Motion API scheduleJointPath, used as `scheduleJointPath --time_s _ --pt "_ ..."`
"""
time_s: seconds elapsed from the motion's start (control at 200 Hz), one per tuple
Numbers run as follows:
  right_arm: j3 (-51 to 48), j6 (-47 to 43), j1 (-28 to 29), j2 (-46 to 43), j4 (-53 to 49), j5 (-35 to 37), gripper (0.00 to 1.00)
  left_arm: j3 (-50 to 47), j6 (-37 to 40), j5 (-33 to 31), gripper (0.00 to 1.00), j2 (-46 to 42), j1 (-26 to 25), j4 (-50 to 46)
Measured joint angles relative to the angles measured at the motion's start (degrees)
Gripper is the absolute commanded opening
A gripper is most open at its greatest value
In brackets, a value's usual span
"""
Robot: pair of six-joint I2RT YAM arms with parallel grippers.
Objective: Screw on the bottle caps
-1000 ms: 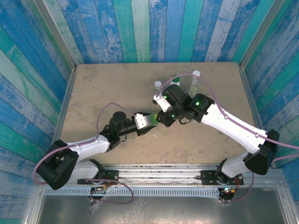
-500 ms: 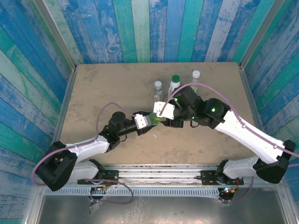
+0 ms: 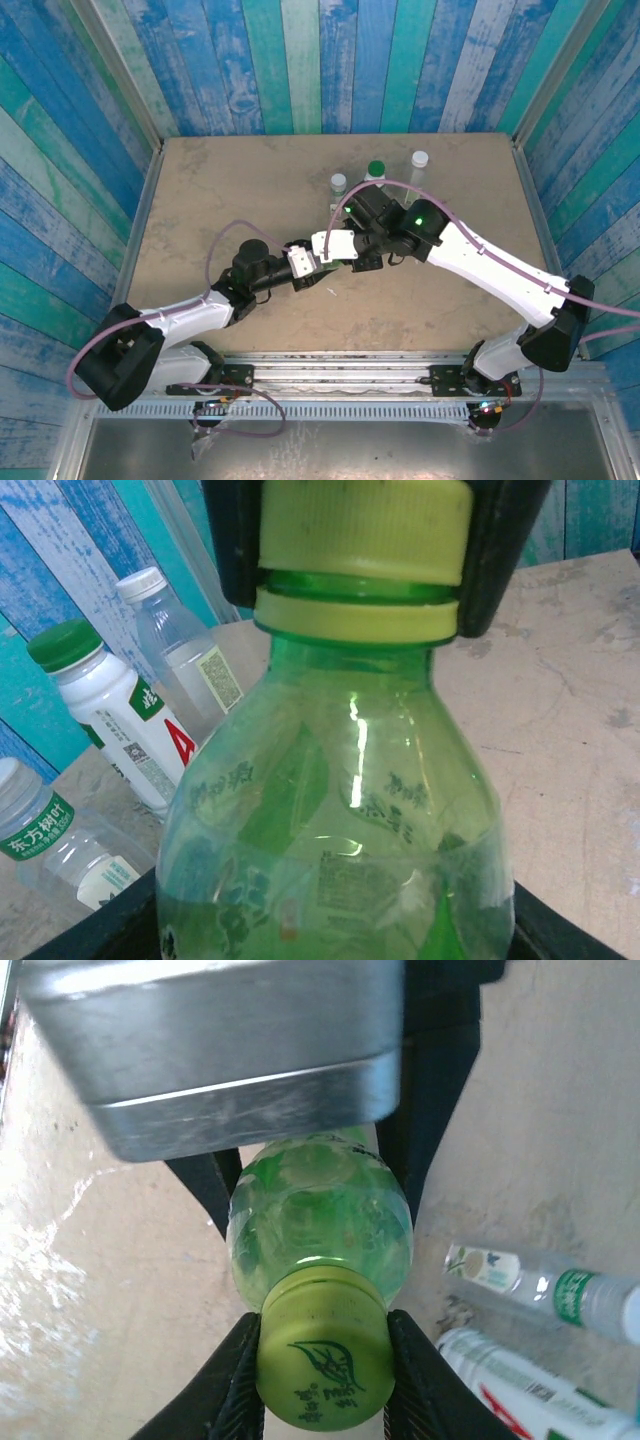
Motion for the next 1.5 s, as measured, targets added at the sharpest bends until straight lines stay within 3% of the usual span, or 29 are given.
scheduleJointPath --time_s 0.235,0.38,0.566,0.761,1.101,1.237,1.352,1.497 --pt "-0.59 3.13 -0.02 -1.09 0.02 -1.38 0.17 0.0 0.02 0.68 0.59 0.0 -0.09 0.44" --pt "-1.14 6.99 -0.13 -1.57 0.0 -2.64 0.42 0.0 -0.28 1.64 0.59 0.0 -0.17 0.26" --pt "-4.52 7.37 0.0 -4.74 1.31 -3.23 0.52 0.0 0.04 1.9 0.59 0.0 -0.33 -0.02" --pt "-4.59 6.73 0.0 -5.35 1.99 -2.99 0.43 0.0 0.22 1.66 0.59 0.0 -0.33 -0.81" --pt "-4.57 10.32 0.0 -4.74 2.43 -1.75 0.17 0.0 0.52 1.66 0.59 0.0 -0.37 -1.57" --pt "-4.28 25.53 0.85 -3.98 3.74 3.04 0.14 0.07 -0.04 -0.33 0.59 0.0 -0.22 -1.44" --pt "-4.13 46.47 0.96 -3.15 4.85 4.02 0.13 0.07 -0.92 -1.86 0.59 0.07 0.0 -1.46" --pt "-4.13 64.76 0.39 -3.04 5.51 2.38 0.32 0.07 -2.23 -2.47 0.58 0.07 0.0 -1.38"
